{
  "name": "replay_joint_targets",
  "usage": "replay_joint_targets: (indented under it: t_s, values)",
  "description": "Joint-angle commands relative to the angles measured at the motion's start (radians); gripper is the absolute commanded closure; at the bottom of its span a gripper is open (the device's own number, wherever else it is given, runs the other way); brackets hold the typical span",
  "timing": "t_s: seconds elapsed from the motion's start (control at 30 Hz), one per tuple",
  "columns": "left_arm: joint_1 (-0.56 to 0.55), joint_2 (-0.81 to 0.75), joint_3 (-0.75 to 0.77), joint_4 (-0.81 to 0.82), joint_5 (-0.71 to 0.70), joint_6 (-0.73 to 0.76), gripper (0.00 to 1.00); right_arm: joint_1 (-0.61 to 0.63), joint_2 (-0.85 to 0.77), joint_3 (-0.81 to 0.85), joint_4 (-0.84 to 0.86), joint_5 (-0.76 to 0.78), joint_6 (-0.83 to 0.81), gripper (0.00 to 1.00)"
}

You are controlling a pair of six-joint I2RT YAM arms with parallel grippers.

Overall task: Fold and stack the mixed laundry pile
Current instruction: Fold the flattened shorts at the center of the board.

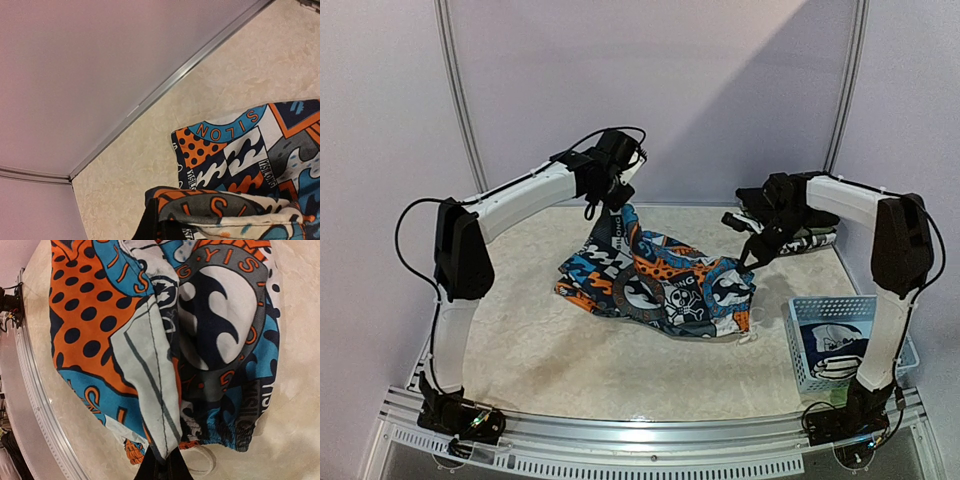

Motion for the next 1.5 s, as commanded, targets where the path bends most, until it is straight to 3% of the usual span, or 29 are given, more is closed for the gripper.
replay_joint_targets:
  t_s: [0.0, 0.3, 0.7, 1.03, 1.23, 1.47]
  values:
    - [0.028, 0.025, 0.022, -0.054, 0.062, -0.034, 1.00, -0.038, 0.106, 0.073, 0.005, -0.025, 0.064, 1.00]
    - [0.040, -0.036, 0.036, -0.147, 0.122, -0.068, 1.00, -0.064, 0.152, 0.091, -0.017, -0.078, 0.089, 1.00]
    - [-0.017, -0.259, -0.013, -0.319, 0.053, -0.079, 1.00, -0.064, -0.114, -0.089, 0.019, -0.138, 0.087, 1.00]
    - [-0.100, -0.369, -0.040, -0.482, -0.097, -0.138, 1.00, -0.064, -0.257, -0.160, 0.019, -0.220, 0.042, 1.00]
    - [-0.098, -0.390, -0.097, -0.524, -0.156, -0.144, 1.00, -0.063, -0.324, -0.209, 0.029, -0.218, 0.036, 1.00]
    - [-0.094, -0.314, -0.017, -0.591, -0.180, -0.138, 1.00, -0.064, -0.326, -0.246, 0.045, -0.219, 0.039, 1.00]
